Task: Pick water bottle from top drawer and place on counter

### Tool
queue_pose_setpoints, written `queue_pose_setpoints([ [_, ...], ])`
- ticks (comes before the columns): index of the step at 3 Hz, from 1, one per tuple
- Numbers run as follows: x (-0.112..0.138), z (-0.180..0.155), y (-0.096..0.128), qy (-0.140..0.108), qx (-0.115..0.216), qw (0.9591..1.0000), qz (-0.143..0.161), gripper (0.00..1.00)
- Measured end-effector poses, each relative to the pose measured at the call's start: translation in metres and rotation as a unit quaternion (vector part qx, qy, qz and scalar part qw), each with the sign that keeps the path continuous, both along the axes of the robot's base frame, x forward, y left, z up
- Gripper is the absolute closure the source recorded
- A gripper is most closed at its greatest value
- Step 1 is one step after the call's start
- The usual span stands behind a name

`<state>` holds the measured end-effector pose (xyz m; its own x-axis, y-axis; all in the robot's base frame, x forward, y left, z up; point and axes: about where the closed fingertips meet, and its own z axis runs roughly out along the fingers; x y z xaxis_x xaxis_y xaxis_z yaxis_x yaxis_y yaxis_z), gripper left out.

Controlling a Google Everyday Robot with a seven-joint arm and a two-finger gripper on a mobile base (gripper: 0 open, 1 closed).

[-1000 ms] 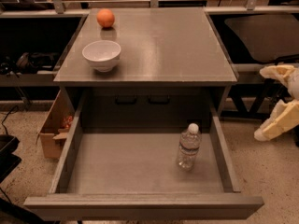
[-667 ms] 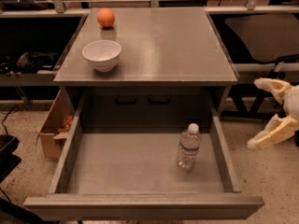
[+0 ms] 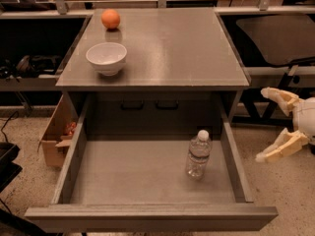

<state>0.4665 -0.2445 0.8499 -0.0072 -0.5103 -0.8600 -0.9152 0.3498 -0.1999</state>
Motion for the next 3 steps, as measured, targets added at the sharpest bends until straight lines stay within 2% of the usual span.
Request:
queue_pose_setpoints([
  [1,0.006,-0.012,0.004,0.02,0.011,0.9997,0.005,0.0],
  [2,0.015,-0.05,0.028,0.048,0.064,0.9966,0.019,0.0],
  [3,0.017,-0.078,0.065,0.058,0.127,0.9894,0.041,0.0],
])
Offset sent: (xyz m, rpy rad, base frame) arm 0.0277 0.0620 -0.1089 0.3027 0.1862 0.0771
